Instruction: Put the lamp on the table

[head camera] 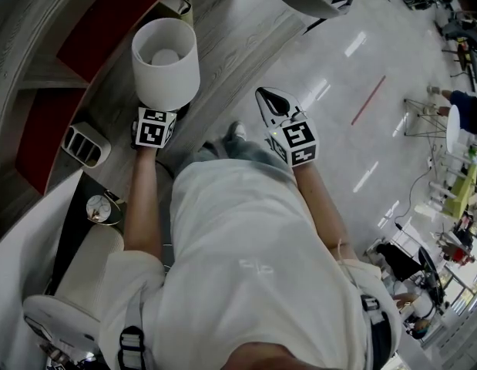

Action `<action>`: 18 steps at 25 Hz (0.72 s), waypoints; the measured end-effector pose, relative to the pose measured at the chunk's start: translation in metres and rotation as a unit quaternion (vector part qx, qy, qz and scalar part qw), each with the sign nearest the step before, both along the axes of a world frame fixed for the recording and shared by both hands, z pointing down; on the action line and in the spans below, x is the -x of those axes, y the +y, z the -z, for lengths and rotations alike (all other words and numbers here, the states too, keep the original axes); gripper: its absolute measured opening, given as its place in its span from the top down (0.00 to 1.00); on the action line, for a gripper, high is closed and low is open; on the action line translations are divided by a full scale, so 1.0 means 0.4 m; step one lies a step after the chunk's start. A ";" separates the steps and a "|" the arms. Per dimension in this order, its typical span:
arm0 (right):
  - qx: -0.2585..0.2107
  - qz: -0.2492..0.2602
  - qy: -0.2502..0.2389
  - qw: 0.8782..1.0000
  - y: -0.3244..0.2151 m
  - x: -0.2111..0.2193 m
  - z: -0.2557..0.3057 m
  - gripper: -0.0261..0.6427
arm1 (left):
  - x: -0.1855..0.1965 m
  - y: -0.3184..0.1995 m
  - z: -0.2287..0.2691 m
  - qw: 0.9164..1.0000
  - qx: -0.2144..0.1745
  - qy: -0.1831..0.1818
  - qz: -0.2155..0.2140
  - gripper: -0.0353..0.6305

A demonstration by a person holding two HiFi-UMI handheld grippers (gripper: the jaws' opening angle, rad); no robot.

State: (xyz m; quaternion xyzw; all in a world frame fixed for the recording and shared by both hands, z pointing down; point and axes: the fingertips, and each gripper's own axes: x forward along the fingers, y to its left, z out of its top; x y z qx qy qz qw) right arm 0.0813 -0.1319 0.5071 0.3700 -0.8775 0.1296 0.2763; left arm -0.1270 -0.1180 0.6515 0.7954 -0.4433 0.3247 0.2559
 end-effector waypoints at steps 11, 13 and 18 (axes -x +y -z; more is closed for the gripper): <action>0.001 0.032 -0.005 0.999 0.037 0.052 -0.004 0.92 | 0.053 0.099 -0.020 0.999 0.025 -0.007 0.039 0.70; 0.002 0.038 -0.005 0.999 0.041 0.063 -0.006 0.92 | 0.063 0.107 -0.016 0.999 0.022 -0.003 0.048 0.70; 0.003 0.050 -0.005 0.999 0.048 0.085 -0.012 0.92 | 0.085 0.128 -0.013 0.998 0.027 -0.002 0.061 0.70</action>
